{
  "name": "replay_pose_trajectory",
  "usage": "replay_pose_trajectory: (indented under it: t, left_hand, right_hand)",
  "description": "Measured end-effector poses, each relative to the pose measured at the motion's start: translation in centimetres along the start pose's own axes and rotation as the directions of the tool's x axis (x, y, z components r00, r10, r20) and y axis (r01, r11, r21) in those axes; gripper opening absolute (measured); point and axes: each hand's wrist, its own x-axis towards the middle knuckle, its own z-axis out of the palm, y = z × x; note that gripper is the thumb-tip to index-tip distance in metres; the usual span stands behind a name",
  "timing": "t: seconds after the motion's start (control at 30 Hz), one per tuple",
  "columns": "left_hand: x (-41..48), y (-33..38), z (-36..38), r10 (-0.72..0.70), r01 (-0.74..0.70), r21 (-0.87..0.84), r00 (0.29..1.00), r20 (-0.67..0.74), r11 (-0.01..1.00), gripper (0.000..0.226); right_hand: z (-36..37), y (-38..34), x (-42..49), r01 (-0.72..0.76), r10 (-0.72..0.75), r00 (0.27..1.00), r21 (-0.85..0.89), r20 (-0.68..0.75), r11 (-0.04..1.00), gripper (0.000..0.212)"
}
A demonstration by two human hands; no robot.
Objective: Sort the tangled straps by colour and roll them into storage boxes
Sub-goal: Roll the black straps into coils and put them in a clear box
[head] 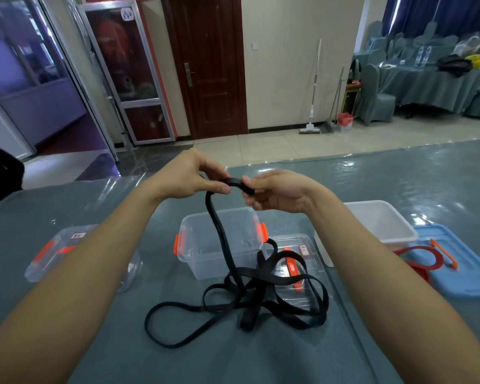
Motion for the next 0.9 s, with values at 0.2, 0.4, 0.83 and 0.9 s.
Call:
replay_pose_trajectory:
  t: [0.2, 0.4, 0.83, 0.9]
  left_hand:
    - [0.2, 0.7, 1.2, -0.033, 0.017, 0.258, 0.998, 0.058, 0.966, 0.020]
    - [0.3, 1.4, 1.4, -0.013, 0.000, 0.258, 0.999, 0.047, 0.966, 0.020]
    - [-0.2, 0.0, 1.2, -0.056, 0.057, 0.208, 0.998, -0.014, 0.977, 0.023]
    - [-0.4, -0.5, 1.5, -0.054, 0.061, 0.115, 0.997, -0.059, 0.992, 0.023]
  right_hand:
    - [0.8, -0.7, 0.0, 0.018, -0.201, 0.963, -0.703, -0.179, 0.711, 0.022]
    - [1.8, -0.4, 0.8, 0.065, -0.255, 0.961, -0.806, -0.109, 0.588, 0.027]
    - [1.3, 1.2, 1.3, 0.214, -0.383, 0.912, -0.625, -0.148, 0.750, 0.023]
    - [1.4, 1.7, 1.3, 0.241, -0.390, 0.905, -0.553, -0.168, 0.797, 0.027]
